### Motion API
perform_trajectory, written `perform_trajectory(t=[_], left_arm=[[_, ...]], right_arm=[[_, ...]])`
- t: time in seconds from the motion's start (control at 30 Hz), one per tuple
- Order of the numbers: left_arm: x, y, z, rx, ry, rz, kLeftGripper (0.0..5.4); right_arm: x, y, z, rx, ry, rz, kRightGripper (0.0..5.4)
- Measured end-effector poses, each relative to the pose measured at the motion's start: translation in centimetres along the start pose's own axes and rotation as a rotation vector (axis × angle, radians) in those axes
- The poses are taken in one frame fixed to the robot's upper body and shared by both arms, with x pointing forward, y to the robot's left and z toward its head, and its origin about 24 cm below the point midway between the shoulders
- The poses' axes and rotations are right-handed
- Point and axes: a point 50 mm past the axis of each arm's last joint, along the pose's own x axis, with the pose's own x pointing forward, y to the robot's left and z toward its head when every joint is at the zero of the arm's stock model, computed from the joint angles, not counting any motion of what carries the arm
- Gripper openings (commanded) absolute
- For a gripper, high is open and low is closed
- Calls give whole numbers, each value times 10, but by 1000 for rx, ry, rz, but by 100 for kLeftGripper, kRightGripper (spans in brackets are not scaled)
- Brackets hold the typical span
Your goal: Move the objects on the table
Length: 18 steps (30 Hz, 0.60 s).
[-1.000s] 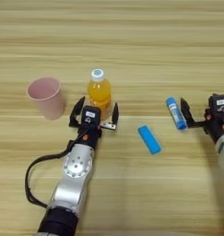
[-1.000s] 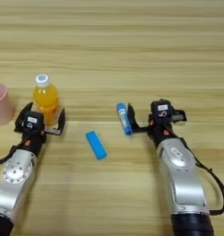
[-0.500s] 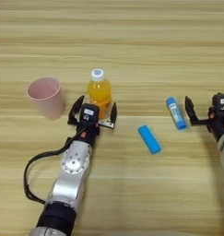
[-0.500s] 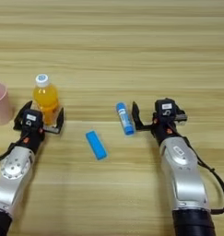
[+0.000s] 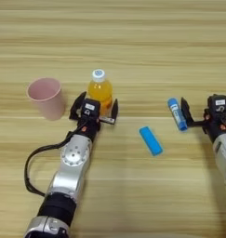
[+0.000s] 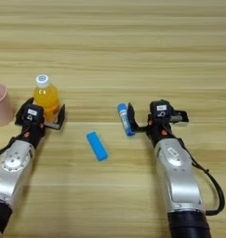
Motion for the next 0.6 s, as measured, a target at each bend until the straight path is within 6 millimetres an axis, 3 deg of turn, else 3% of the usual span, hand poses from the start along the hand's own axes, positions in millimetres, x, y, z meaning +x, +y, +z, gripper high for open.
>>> perform_trajectory(t=[0.33,0.6], left_arm=[[1,1,-3,-4,13,3,540],[1,1,-2,-26,5,-10,460]], right_arm=[[0,1,0,1,0,2,536],[0,1,0,1,0,2,540]])
